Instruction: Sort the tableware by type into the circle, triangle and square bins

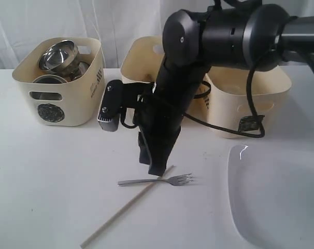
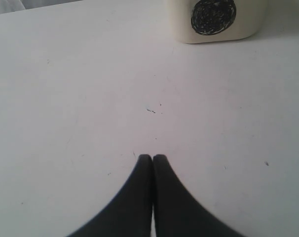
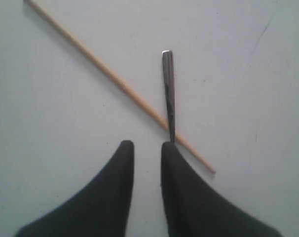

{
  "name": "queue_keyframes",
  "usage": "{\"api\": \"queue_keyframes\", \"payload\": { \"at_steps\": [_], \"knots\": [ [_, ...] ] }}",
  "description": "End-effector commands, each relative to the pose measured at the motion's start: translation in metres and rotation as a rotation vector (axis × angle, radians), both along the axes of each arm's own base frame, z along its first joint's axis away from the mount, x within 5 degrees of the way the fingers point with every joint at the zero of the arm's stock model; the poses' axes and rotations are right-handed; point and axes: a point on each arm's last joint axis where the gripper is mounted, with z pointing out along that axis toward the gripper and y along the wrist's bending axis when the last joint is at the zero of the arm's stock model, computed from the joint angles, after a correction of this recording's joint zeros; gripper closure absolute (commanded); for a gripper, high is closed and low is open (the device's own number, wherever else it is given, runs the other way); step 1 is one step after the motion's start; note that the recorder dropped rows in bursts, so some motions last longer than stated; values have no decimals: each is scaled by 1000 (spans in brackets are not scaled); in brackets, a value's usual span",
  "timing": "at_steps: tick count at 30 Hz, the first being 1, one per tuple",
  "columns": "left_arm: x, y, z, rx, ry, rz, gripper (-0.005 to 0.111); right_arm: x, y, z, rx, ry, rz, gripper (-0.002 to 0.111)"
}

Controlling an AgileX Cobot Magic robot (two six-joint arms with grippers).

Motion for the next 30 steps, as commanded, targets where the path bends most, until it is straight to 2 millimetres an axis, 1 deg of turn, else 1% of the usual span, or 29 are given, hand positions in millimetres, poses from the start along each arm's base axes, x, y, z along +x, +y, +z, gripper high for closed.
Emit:
{"api": "queue_keyframes", "payload": {
  "at_steps": [1, 3, 9, 11, 17, 20, 22, 26, 28, 29, 30],
  "knots": [
    [0, -1, -1, -12, -2, -5, 107, 2, 0, -17, -52, 37, 56, 68],
    [0, -1, -1, -12, -2, -5, 107, 5, 1, -28, -65, 60, 56, 64],
    [0, -1, -1, -12, -5, -5, 107, 18, 6, -68, -105, 64, 75, 64],
    [0, -1, -1, -12, -5, -5, 107, 21, 7, -78, -117, 64, 76, 64],
    [0, -1, -1, -12, -5, -5, 107, 24, 7, -96, -149, 84, 84, 64],
    [0, -1, -1, -12, -5, -5, 107, 27, 5, -100, -178, 57, 99, 65],
    [0, -1, -1, -12, -5, -5, 107, 28, 4, -101, -191, 46, 108, 68],
    [0, -1, -1, -12, -5, -5, 107, 30, 2, -101, -210, 21, 121, 81],
    [0, -1, -1, -12, -5, -5, 107, 30, 2, -101, -210, 21, 121, 89],
    [0, -1, -1, -12, -5, -5, 107, 30, 2, -101, -210, 21, 121, 97],
    [0, -1, -1, -12, -5, -5, 107, 30, 2, -101, -210, 21, 121, 101]
  ]
}}
